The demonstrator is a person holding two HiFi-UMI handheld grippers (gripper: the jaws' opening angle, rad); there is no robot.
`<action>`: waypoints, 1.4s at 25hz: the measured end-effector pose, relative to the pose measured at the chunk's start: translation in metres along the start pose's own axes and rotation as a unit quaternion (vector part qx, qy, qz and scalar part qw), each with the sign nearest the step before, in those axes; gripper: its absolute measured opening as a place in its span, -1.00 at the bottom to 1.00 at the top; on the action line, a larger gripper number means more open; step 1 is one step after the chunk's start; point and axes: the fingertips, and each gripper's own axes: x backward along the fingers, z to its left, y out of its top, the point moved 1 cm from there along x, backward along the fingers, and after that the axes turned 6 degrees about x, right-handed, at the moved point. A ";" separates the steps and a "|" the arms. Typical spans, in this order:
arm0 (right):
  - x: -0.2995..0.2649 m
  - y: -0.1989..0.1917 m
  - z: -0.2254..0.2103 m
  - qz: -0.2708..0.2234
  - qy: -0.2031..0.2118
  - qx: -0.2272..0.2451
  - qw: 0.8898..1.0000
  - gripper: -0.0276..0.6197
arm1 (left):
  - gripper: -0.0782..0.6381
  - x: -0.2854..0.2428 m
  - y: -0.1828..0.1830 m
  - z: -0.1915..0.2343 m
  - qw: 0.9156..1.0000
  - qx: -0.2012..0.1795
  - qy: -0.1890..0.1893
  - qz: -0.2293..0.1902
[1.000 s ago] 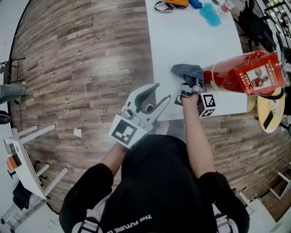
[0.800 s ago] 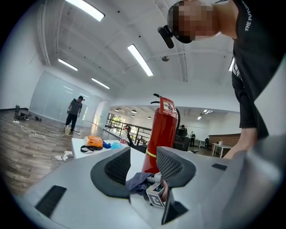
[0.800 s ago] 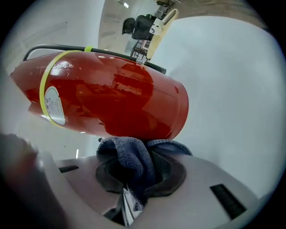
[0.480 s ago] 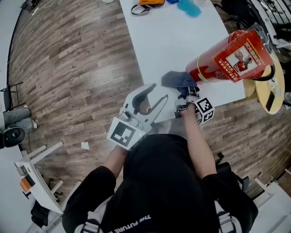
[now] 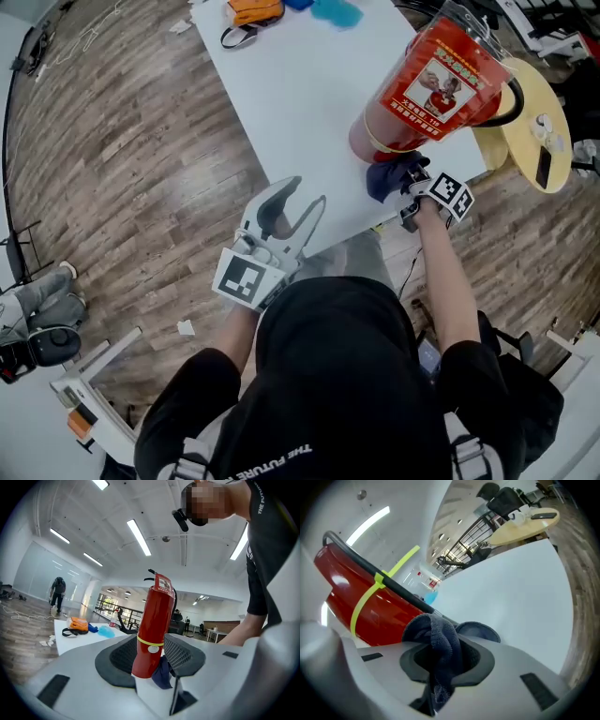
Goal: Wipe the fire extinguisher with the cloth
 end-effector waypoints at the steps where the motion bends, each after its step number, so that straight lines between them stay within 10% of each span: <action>1: -0.002 -0.004 -0.003 0.019 -0.001 -0.011 1.000 -0.69 | -0.25 -0.002 -0.002 -0.002 1.000 0.001 -0.003 0.005; 12: -0.007 0.029 -0.037 0.095 0.016 -0.101 0.990 -0.69 | -0.25 -0.062 0.001 -0.038 1.000 0.001 0.017 0.023; 17: -0.033 0.063 -0.045 0.172 0.058 -0.001 0.983 -0.69 | -0.25 -0.092 0.011 -0.047 0.998 -0.014 0.063 0.014; 21: -0.075 0.069 -0.035 0.306 0.148 0.133 0.931 -0.69 | -0.25 -0.121 0.004 -0.036 0.994 -0.013 0.104 0.004; 26: -0.113 0.066 -0.016 0.432 0.249 0.231 0.836 -0.69 | -0.25 -0.150 -0.006 -0.041 0.985 -0.015 0.172 0.019; 35: -0.153 0.052 0.066 0.496 0.370 0.326 0.715 -0.69 | -0.25 -0.140 -0.010 -0.035 0.960 -0.009 0.278 -0.007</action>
